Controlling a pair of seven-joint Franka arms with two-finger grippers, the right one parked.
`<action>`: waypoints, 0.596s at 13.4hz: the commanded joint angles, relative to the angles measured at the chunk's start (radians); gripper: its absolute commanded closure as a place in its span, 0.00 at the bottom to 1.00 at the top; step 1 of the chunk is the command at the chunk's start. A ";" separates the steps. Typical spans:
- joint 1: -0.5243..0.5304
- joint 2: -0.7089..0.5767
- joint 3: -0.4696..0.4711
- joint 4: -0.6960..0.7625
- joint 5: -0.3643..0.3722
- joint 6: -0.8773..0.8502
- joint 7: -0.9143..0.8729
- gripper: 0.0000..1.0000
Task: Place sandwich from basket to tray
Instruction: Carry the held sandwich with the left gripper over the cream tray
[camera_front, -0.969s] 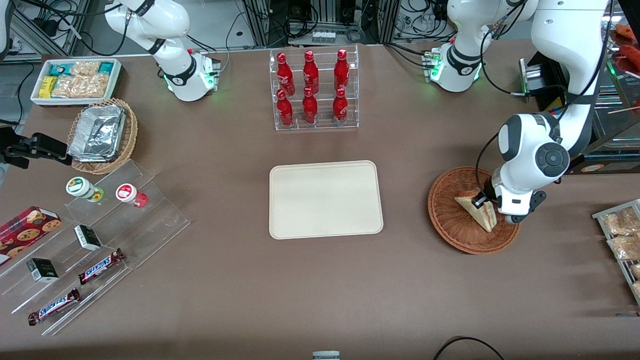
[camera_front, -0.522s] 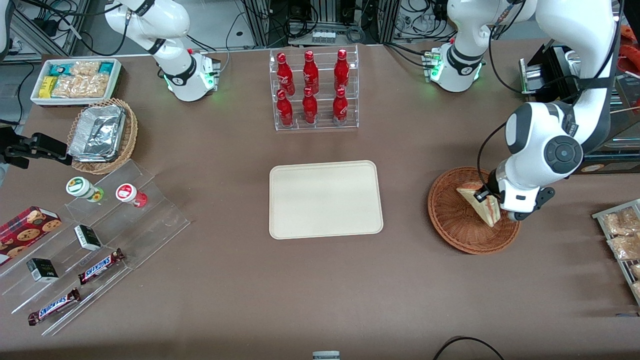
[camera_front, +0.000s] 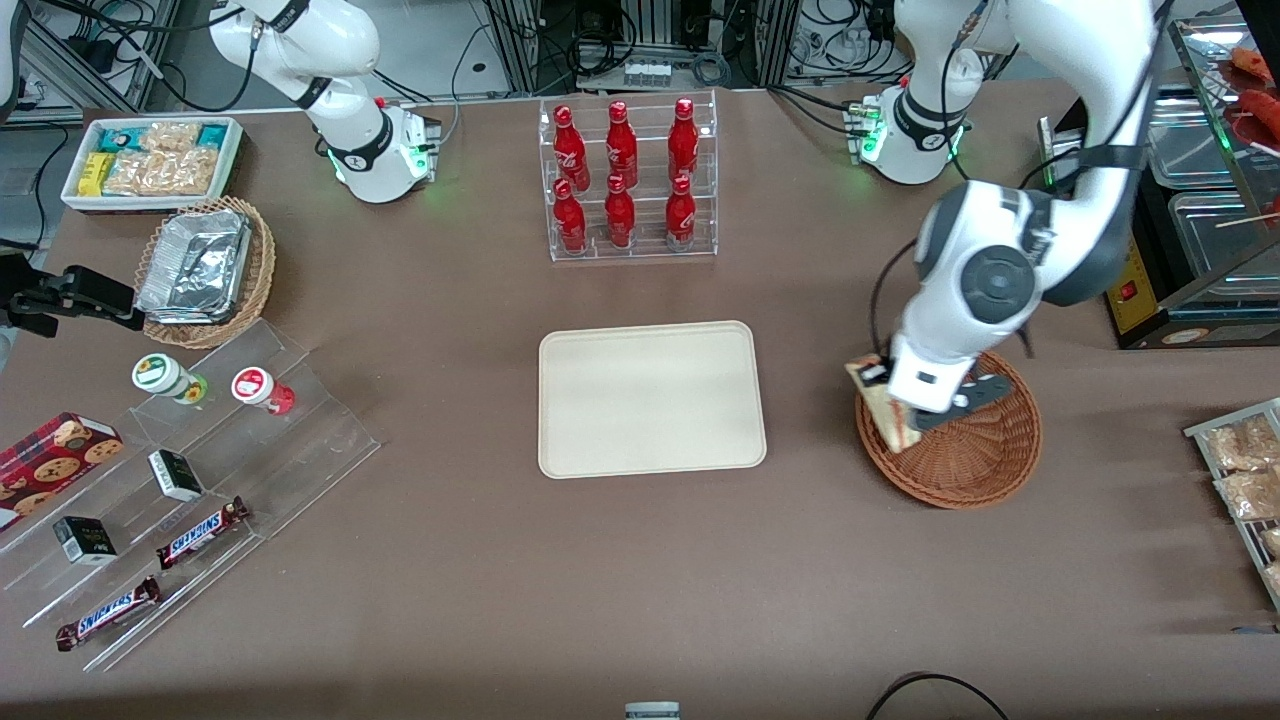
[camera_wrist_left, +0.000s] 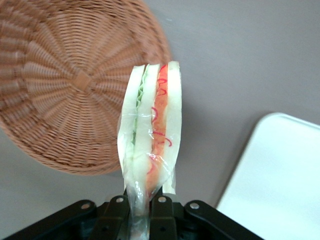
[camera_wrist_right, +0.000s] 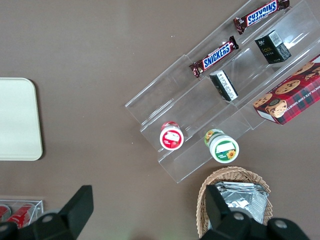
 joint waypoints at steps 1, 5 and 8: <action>-0.089 0.058 0.011 0.075 0.003 -0.016 -0.005 1.00; -0.148 0.121 -0.023 0.164 -0.037 -0.022 0.006 1.00; -0.153 0.222 -0.092 0.273 -0.040 -0.024 0.011 1.00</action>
